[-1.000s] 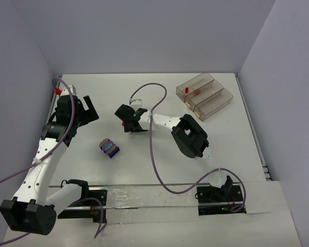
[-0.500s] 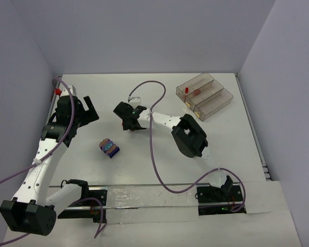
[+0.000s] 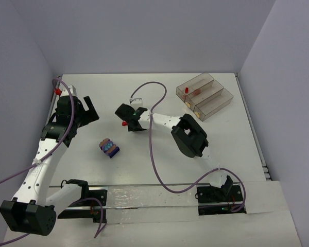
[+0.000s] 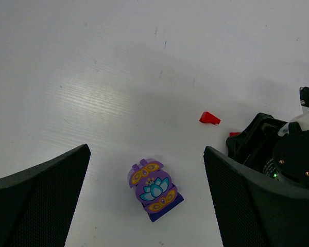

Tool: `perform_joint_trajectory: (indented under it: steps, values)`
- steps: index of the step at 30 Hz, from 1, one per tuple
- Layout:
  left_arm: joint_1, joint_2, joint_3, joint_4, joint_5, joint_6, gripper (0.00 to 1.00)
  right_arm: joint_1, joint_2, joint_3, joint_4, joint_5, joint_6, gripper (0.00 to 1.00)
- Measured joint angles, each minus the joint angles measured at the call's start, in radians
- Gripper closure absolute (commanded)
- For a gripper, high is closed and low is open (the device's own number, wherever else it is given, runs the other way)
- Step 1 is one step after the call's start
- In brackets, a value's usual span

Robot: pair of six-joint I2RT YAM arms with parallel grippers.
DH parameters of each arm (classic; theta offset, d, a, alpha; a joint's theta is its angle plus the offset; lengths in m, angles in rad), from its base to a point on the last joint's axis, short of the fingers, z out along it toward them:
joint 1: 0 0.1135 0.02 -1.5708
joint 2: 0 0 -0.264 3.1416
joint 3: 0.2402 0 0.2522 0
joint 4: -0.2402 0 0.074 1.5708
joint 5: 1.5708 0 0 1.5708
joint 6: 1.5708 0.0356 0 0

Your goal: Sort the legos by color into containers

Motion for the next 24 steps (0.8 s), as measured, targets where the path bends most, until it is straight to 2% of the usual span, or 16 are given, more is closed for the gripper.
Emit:
perform_joint_trajectory:
  steps: [4,8,10,14,16,19,24]
  values:
    - [0.0,0.0,-0.003,0.0,0.0,0.0,0.01,-0.003,0.0,0.0,0.016,-0.025,-0.027,0.49]
    - [0.0,-0.001,-0.005,0.0,0.0,0.0,0.01,-0.011,0.0,0.0,0.027,-0.053,-0.051,0.57]
    - [0.0,-0.001,-0.005,0.0,0.0,0.0,0.01,-0.015,0.0,0.0,0.032,-0.066,-0.062,0.63]
    - [0.0,-0.002,-0.005,0.0,0.0,0.0,0.01,-0.021,0.0,0.0,0.041,-0.086,-0.078,0.86]
    - [0.0,-0.002,-0.005,0.0,0.0,0.0,0.01,-0.022,0.0,0.0,0.041,-0.087,-0.086,0.93]
    - [0.0,-0.002,-0.005,0.0,-0.001,0.0,0.01,-0.025,-0.004,0.0,0.04,-0.084,-0.098,0.97]
    - [0.0,-0.002,-0.005,0.0,-0.001,0.0,0.01,-0.055,-0.085,-0.066,0.053,-0.095,-0.128,0.97]
